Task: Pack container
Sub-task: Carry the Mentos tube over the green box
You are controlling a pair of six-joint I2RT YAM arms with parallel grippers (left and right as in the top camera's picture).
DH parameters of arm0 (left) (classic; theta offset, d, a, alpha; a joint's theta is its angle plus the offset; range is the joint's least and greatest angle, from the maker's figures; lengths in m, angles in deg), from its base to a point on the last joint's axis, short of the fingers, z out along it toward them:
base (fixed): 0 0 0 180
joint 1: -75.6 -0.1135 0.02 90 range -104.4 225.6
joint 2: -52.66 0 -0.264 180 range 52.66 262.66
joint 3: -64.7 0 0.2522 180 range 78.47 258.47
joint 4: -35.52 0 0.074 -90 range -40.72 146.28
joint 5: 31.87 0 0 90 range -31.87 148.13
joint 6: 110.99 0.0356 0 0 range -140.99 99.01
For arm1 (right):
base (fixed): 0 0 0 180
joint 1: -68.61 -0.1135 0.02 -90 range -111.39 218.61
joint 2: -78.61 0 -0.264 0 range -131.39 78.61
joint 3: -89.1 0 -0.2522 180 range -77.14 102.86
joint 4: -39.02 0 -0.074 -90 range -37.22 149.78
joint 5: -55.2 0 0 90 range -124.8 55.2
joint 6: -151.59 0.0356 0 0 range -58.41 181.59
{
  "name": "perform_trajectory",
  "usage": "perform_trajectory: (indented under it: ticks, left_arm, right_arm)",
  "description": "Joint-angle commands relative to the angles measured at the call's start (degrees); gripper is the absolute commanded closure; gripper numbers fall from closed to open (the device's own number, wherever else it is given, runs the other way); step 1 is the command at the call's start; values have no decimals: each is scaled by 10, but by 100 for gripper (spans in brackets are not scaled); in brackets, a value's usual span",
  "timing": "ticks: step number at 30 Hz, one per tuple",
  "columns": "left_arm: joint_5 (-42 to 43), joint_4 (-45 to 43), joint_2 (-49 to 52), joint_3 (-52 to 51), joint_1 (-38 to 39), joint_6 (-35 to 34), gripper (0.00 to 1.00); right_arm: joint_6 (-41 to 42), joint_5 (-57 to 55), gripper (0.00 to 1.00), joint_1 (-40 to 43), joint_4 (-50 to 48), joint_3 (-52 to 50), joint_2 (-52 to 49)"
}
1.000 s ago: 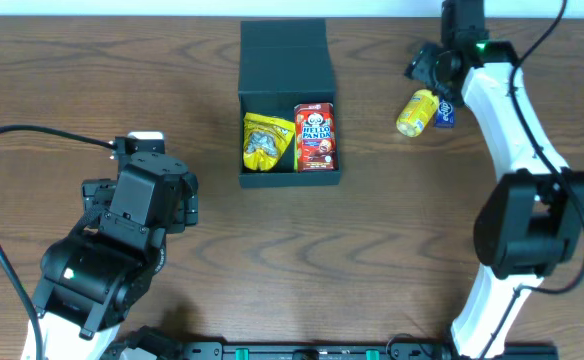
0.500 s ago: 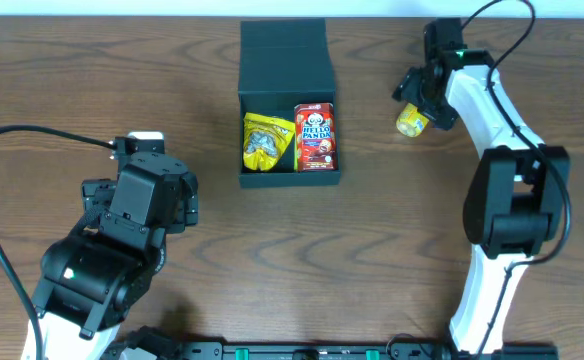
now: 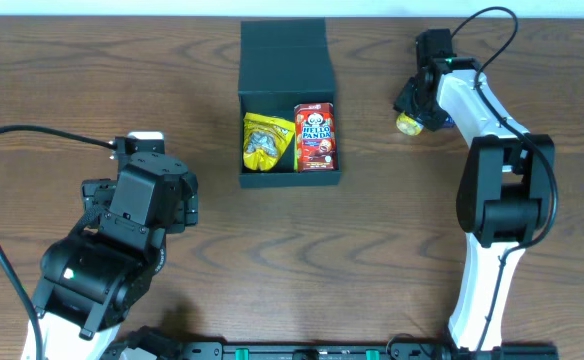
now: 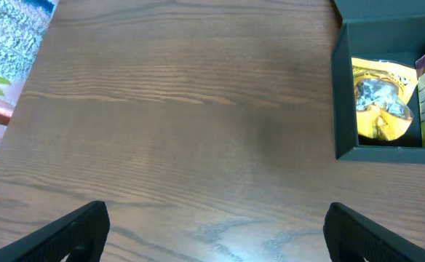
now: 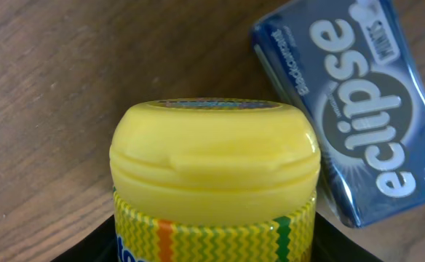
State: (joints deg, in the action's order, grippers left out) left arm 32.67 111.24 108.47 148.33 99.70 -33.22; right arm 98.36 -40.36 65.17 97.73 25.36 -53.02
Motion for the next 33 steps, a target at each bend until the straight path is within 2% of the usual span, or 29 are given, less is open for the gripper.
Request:
perform_trajectory:
  ticks: [1,3,8,14,19,26,31,33]
  left_arm:
    - [0,2,0,4,-1,-7,5]
    - [0,2,0,4,-1,-7,5]
    - [0,2,0,4,-1,-7,5]
    - [0,2,0,4,-1,-7,5]
    - [0,2,0,4,-1,-7,5]
    - [0,2,0,4,-1,-7,5]
    - [0,2,0,4,-1,-7,5]
    - [0,2,0,4,-1,-7,5]
  right_arm:
    - [-7,0,53,4,-6,-2,-4]
    - [-7,5,53,4,-9,-2,-4]
    - [-24,90,65,4,-42,5,-3]
    - [-79,159,66,-2,-53,63,-3]
    - [-188,180,72,-25,-26,151,-3]
    - [-404,180,75,-101,27,265,-3]
    - [-582,181,77,-178,64,287,-3]
    - [-634,188,84,-203,86,287,-3]
